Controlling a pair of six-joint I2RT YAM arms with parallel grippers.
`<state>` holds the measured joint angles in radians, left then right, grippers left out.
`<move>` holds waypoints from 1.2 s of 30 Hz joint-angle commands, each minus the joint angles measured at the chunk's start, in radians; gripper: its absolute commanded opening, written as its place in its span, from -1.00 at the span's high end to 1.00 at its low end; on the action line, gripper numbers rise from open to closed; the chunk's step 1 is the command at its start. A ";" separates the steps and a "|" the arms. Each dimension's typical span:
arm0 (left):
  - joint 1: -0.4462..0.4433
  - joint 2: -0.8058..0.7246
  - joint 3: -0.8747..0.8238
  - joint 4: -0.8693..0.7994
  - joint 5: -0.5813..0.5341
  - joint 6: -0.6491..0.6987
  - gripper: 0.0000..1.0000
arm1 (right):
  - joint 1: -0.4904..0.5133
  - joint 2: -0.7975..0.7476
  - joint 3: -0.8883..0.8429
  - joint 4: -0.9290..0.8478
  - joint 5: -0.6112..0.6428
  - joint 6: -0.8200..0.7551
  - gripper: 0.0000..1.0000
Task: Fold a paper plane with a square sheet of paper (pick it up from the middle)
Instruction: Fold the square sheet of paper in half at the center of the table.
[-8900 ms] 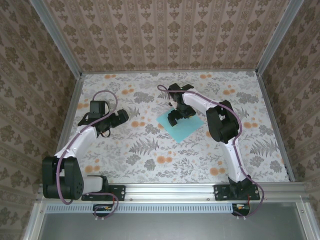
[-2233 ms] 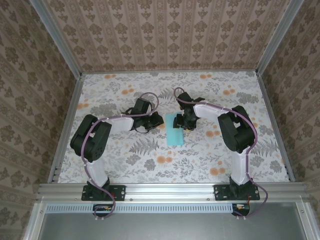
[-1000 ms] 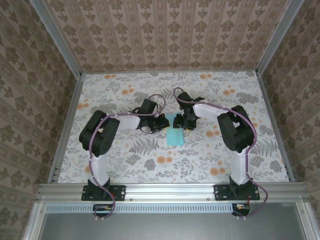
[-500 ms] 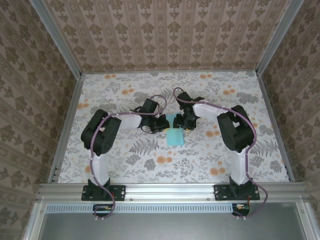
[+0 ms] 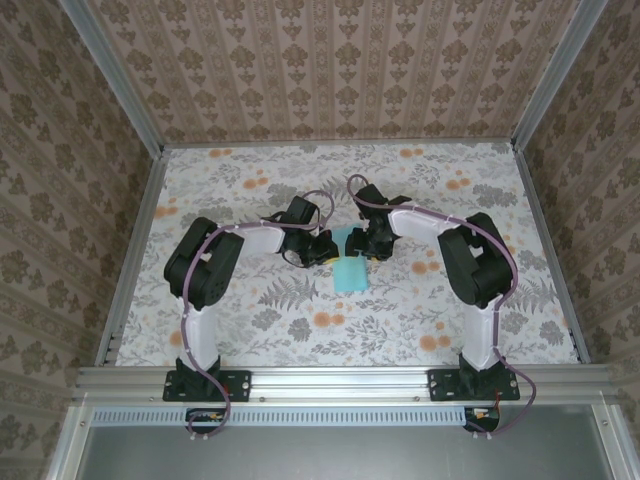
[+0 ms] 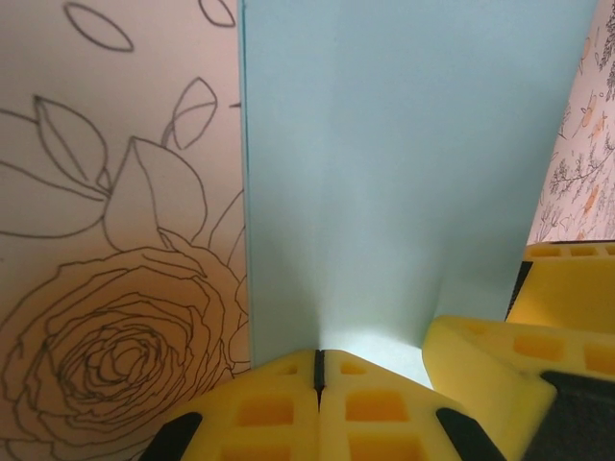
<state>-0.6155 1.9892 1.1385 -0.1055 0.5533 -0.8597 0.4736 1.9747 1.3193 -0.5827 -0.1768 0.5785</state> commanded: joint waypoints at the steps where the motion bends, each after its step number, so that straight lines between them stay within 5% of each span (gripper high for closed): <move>1: 0.000 0.062 -0.017 -0.150 -0.069 0.033 0.95 | -0.019 -0.054 -0.050 -0.051 -0.011 -0.002 -0.16; 5: 0.002 0.068 -0.015 -0.163 -0.078 0.042 0.96 | -0.027 -0.133 -0.039 -0.047 -0.054 -0.034 -0.10; 18: 0.002 0.097 0.001 -0.208 -0.094 0.037 1.00 | -0.007 -0.080 -0.033 0.073 -0.255 -0.024 0.67; 27: 0.002 0.112 0.013 -0.243 -0.093 0.032 1.00 | -0.004 0.028 0.011 0.064 -0.266 -0.057 0.77; 36: 0.014 0.135 -0.017 -0.286 -0.119 0.034 1.00 | -0.102 0.021 -0.147 0.155 -0.302 -0.110 0.81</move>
<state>-0.6106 2.0171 1.1934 -0.1959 0.5587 -0.8410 0.4084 1.9980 1.2377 -0.4366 -0.4900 0.4992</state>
